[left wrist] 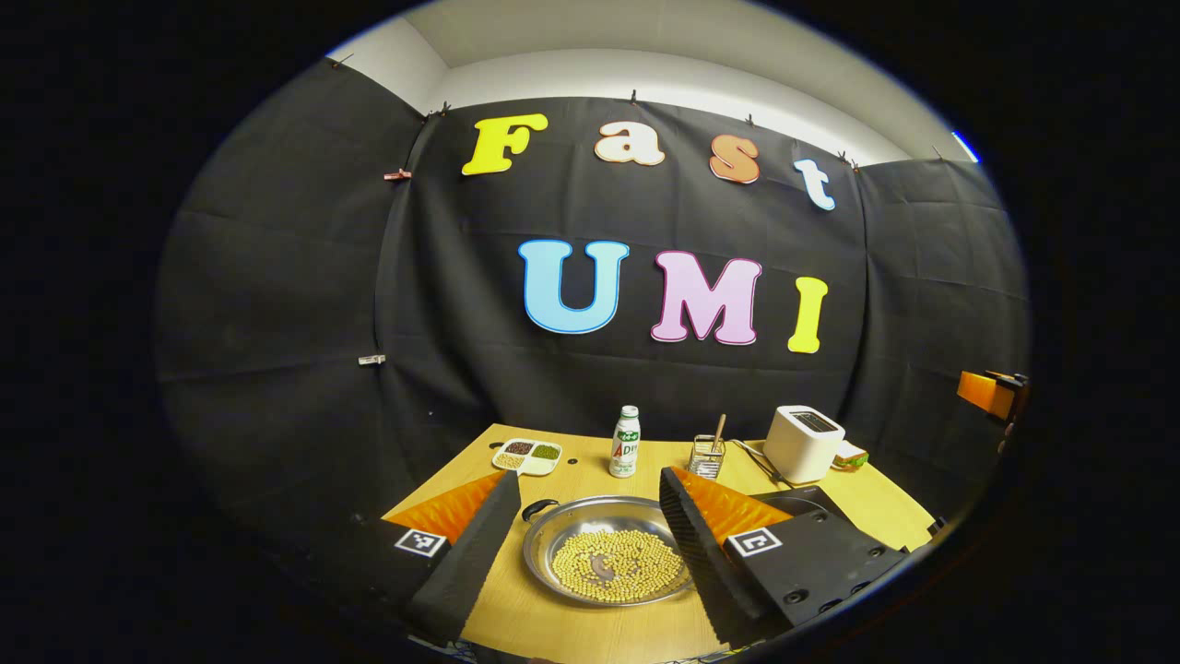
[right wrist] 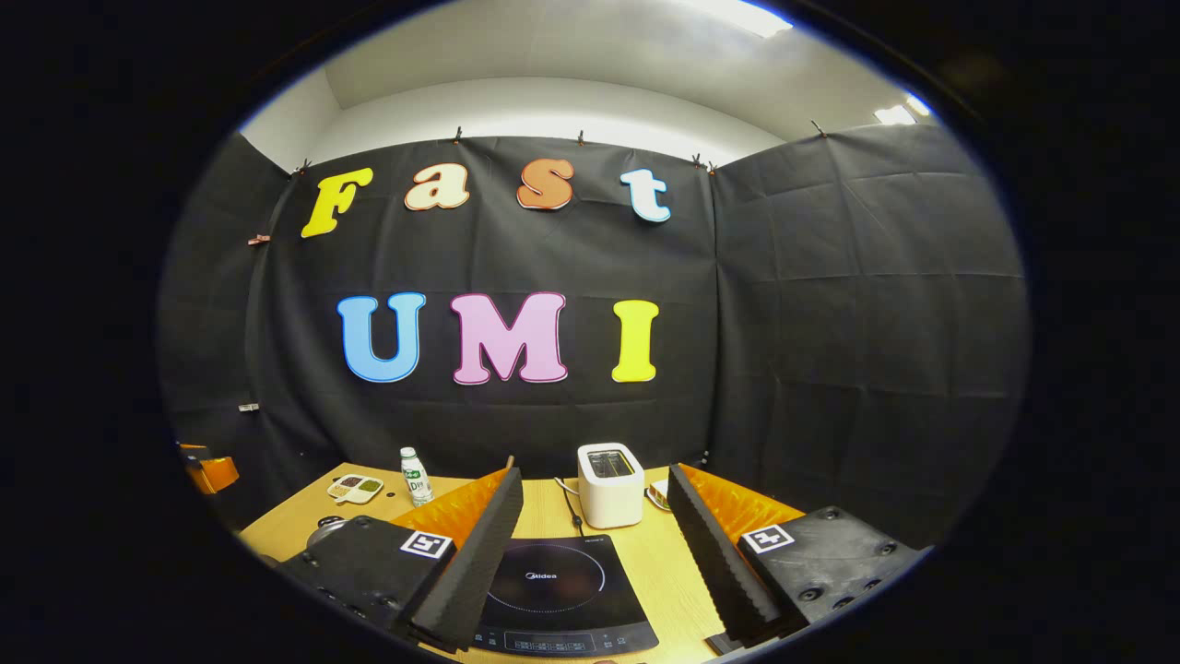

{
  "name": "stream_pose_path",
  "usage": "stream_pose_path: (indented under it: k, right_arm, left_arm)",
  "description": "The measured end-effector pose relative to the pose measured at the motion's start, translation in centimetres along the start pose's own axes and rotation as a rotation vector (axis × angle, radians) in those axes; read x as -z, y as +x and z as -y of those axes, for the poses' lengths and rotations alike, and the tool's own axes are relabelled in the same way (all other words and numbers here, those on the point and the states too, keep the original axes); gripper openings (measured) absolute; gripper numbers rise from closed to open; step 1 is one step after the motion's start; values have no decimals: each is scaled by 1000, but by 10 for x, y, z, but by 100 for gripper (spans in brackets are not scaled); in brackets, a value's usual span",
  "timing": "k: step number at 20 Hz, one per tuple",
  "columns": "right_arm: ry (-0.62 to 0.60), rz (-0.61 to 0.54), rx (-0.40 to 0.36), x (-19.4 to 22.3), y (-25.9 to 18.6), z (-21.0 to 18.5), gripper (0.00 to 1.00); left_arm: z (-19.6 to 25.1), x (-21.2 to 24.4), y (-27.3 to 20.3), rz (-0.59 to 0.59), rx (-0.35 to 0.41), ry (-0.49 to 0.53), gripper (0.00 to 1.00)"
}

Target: First push the handle of the pot to place it horizontally, then grasp the pot with both hands and set it on the induction cooktop.

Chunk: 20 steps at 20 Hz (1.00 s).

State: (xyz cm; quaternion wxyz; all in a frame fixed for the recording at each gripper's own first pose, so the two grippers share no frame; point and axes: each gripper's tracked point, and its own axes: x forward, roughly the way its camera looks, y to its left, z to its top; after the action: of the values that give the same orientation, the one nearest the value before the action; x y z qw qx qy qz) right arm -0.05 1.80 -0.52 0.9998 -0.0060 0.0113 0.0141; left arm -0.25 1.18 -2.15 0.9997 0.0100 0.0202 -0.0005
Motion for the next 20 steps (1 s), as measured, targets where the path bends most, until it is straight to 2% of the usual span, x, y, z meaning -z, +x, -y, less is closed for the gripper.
stream_pose_path:
  k: [17, 20]
  right_arm:
    - [-28, -114, -29, 35, -8, -21, 98]
    - [-37, -123, -40, 36, -2, -30, 100]
  left_arm:
    - [-2, 33, 22, -77, 54, 15, 95]
    - [-3, 44, 21, -114, 95, 47, 95]
